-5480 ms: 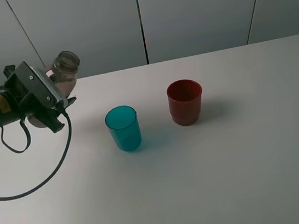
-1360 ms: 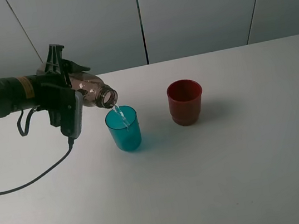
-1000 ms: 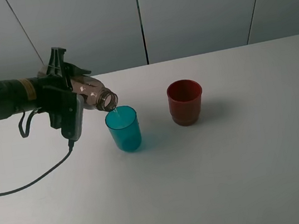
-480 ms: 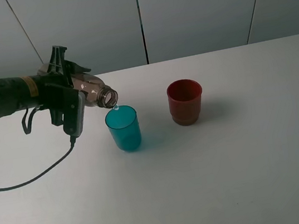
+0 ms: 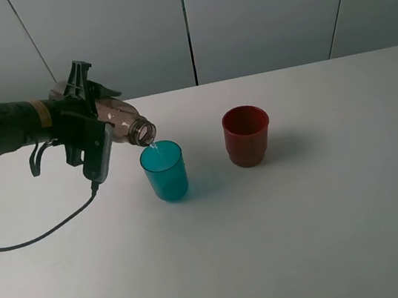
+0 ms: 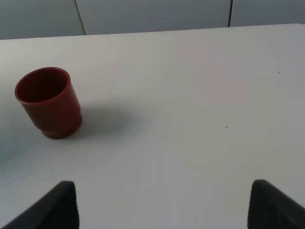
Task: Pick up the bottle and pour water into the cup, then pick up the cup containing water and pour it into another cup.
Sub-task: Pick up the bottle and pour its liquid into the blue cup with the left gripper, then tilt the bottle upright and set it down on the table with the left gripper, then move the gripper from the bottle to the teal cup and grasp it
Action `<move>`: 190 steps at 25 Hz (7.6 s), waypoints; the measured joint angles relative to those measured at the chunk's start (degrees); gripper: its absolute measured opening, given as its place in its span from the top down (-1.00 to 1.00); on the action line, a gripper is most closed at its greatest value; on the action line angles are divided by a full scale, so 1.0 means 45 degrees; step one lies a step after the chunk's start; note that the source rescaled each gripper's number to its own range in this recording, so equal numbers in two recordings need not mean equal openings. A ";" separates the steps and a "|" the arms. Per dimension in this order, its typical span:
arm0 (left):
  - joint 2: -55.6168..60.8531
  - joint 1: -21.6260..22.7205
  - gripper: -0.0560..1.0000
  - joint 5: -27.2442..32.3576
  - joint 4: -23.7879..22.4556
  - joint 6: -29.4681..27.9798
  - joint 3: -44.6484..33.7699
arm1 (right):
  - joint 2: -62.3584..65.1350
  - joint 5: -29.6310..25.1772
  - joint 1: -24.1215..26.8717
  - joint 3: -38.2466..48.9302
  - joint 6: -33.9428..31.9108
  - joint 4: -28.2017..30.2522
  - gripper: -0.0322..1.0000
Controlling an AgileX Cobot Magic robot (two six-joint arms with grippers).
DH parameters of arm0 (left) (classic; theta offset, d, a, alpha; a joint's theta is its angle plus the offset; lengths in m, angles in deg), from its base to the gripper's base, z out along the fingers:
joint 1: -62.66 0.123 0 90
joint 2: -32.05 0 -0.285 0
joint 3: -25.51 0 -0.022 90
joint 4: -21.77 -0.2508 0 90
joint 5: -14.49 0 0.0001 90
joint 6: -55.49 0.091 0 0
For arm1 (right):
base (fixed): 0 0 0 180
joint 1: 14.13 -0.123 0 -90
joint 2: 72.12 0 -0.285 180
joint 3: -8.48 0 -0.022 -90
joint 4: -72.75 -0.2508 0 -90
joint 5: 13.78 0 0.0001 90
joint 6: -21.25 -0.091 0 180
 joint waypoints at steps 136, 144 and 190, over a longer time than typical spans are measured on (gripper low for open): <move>-0.5793 0.4977 0.82 -1.0151 -0.1486 -1.8096 0.1187 | 0.0000 0.0000 0.0000 0.0000 -0.0081 0.0000 0.94; -0.5793 0.4998 0.82 -1.0151 -0.1486 -1.8404 0.1187 | 0.0000 0.0000 0.0000 0.0000 -0.0081 0.0000 0.94; -0.0127 0.2915 -0.97 -0.9757 -0.5089 -2.2119 0.1139 | 0.0000 0.0000 0.0000 0.0000 0.0000 0.0000 0.94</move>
